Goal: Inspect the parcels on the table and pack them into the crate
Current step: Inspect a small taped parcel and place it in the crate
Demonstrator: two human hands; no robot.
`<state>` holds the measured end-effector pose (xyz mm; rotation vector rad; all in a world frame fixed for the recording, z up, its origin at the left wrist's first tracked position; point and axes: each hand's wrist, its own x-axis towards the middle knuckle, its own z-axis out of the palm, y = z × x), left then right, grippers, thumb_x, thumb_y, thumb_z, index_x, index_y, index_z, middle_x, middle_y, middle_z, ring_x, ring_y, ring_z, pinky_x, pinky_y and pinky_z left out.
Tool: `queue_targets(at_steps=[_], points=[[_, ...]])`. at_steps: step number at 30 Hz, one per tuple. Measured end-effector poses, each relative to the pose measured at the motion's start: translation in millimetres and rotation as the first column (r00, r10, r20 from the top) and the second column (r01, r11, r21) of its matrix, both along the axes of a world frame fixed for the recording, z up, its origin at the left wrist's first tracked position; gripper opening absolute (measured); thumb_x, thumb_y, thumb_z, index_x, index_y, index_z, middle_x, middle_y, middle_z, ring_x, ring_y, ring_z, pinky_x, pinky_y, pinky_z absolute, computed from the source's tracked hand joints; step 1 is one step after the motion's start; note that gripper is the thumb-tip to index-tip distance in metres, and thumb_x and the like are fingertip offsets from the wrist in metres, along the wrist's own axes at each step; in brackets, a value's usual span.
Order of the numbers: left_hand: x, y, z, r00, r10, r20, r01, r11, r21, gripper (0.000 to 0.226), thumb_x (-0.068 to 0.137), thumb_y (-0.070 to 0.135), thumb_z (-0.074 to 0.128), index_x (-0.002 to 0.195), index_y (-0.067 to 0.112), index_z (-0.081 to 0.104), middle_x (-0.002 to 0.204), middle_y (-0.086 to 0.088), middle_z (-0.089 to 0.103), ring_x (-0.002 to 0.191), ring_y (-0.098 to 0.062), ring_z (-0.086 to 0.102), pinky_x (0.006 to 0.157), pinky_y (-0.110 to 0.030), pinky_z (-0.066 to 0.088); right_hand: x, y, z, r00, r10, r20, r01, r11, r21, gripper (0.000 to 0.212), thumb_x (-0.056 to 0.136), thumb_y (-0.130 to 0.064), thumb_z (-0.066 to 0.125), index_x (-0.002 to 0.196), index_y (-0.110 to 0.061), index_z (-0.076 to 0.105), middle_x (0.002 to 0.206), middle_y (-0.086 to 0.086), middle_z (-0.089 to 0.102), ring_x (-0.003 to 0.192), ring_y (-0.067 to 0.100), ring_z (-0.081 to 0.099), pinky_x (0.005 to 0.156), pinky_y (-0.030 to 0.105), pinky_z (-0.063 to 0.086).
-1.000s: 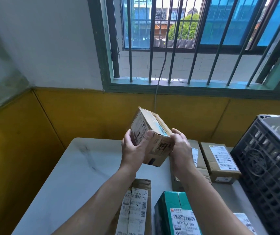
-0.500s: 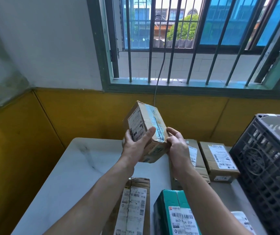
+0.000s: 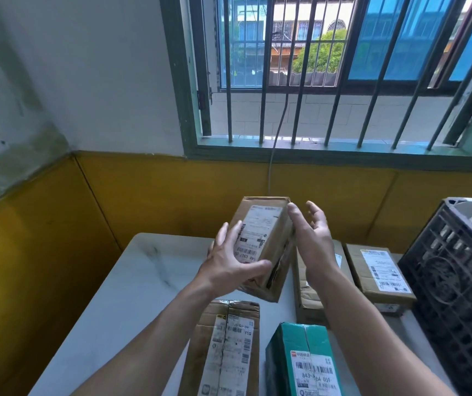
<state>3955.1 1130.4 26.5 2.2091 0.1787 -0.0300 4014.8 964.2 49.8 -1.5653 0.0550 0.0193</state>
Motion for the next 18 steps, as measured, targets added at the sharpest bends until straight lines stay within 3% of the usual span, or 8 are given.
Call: queue_targets(at_steps=[3,5,7,9,11,14,18], points=[[-3,4,0,0.998,-0.061,-0.017,0.061,0.997,0.05,0.128,0.047,0.083,0.06,0.159,0.045,0.01,0.17,0.01,-0.005,0.156,-0.024,0.009,0.119,-0.06,0.031,6,-4,1,1.0,0.006,-0.019,-0.006,0.999,-0.047,0.074,0.087,-0.063,0.065,0.15,-0.037,0.038,0.153,0.006,0.043,0.132,0.027,0.051,0.099,0.046,0.052],[-4,4,2,0.994,-0.11,-0.024,0.112,0.991,0.075,0.127,0.048,0.082,0.059,0.159,0.046,0.01,0.17,0.011,-0.006,0.156,-0.023,0.009,0.12,-0.06,0.029,9,-7,-1,0.998,0.03,-0.05,-0.034,0.995,-0.092,0.073,0.087,-0.061,0.067,0.149,-0.035,0.04,0.149,0.006,0.045,0.13,0.028,0.052,0.104,0.051,0.05],[-5,3,3,0.988,-0.152,-0.041,0.155,0.984,0.093,0.125,0.048,0.081,0.059,0.159,0.047,0.011,0.17,0.012,-0.005,0.156,-0.022,0.008,0.12,-0.06,0.028,10,-9,-5,0.994,0.06,-0.088,-0.069,0.992,-0.102,0.062,0.088,-0.053,0.07,0.142,-0.031,0.048,0.141,0.008,0.052,0.122,0.026,0.057,0.097,0.047,0.055],[-6,0,5,0.985,-0.165,-0.043,0.169,0.979,0.112,0.123,0.049,0.082,0.057,0.158,0.047,0.013,0.17,0.013,-0.004,0.156,-0.021,0.009,0.12,-0.06,0.027,10,-11,-8,0.993,0.057,-0.103,-0.064,0.996,-0.061,0.037,0.089,-0.043,0.073,0.12,-0.028,0.06,0.122,0.01,0.065,0.1,0.019,0.066,0.072,0.031,0.059],[-7,-4,4,0.989,-0.144,0.012,0.141,0.979,0.145,0.119,0.052,0.082,0.056,0.158,0.046,0.016,0.17,0.013,-0.002,0.156,-0.018,0.01,0.12,-0.061,0.026,9,-15,-12,0.995,0.02,-0.098,-0.021,1.0,-0.007,0.024,0.091,-0.04,0.072,0.106,-0.027,0.06,0.104,0.004,0.069,0.083,0.012,0.066,0.051,0.018,0.051],[-12,-16,2,0.987,-0.002,0.161,-0.019,0.992,0.128,0.11,0.065,0.076,0.059,0.158,0.043,0.012,0.17,0.013,-0.002,0.156,-0.014,0.008,0.122,-0.058,0.025,7,-23,-16,0.995,-0.026,-0.098,0.033,0.997,0.072,0.038,0.093,-0.045,0.068,0.123,-0.028,0.052,0.104,0.001,0.064,0.093,0.013,0.064,0.059,0.023,0.05],[-18,-34,-4,0.957,0.206,0.206,-0.179,0.973,-0.144,0.115,0.069,0.072,0.062,0.159,0.04,-0.001,0.169,0.015,-0.003,0.156,-0.013,0.008,0.116,-0.034,0.034,3,-32,-14,0.993,-0.016,-0.119,0.037,0.984,0.175,0.04,0.095,-0.044,0.065,0.128,-0.028,0.049,0.108,0.001,0.062,0.097,0.013,0.062,0.063,0.026,0.049]])
